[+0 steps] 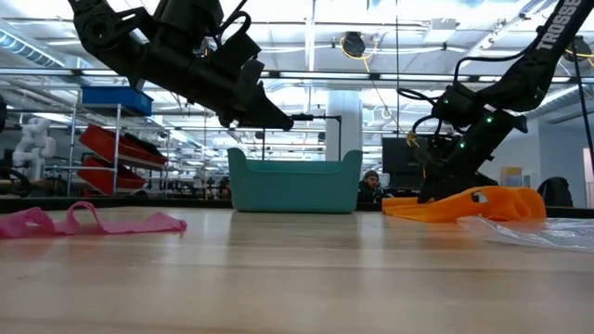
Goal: Roll bandage
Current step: Roll the orange bandage
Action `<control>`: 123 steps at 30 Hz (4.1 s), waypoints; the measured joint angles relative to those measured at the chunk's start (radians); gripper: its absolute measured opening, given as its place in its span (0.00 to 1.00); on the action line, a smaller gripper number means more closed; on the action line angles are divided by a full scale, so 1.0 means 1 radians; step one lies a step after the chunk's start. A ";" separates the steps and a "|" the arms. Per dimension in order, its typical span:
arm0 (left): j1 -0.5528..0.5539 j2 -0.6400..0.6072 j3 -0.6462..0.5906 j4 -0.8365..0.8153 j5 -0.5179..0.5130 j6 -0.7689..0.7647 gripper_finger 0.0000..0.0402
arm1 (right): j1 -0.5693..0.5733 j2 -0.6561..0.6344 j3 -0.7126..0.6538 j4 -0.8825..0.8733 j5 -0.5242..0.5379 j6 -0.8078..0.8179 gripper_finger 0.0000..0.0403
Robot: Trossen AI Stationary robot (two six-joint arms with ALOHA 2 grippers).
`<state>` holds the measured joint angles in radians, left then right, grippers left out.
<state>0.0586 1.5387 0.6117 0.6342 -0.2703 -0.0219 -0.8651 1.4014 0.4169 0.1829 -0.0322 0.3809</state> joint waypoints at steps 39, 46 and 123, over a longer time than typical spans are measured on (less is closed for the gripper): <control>0.000 0.000 0.147 0.110 0.030 0.169 0.06 | 0.234 -0.853 0.000 -0.319 -0.289 -0.402 0.00; -0.031 0.000 0.224 0.105 0.155 0.193 0.06 | 0.414 -0.965 0.000 -0.345 -0.315 -0.390 0.00; -0.163 0.117 0.251 0.071 -0.003 0.630 0.02 | 1.117 -0.509 -0.002 0.092 0.266 -0.257 0.04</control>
<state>-0.1045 1.6554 0.8627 0.7048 -0.2730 0.6084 0.2517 0.8925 0.4152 0.2747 0.2341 0.1237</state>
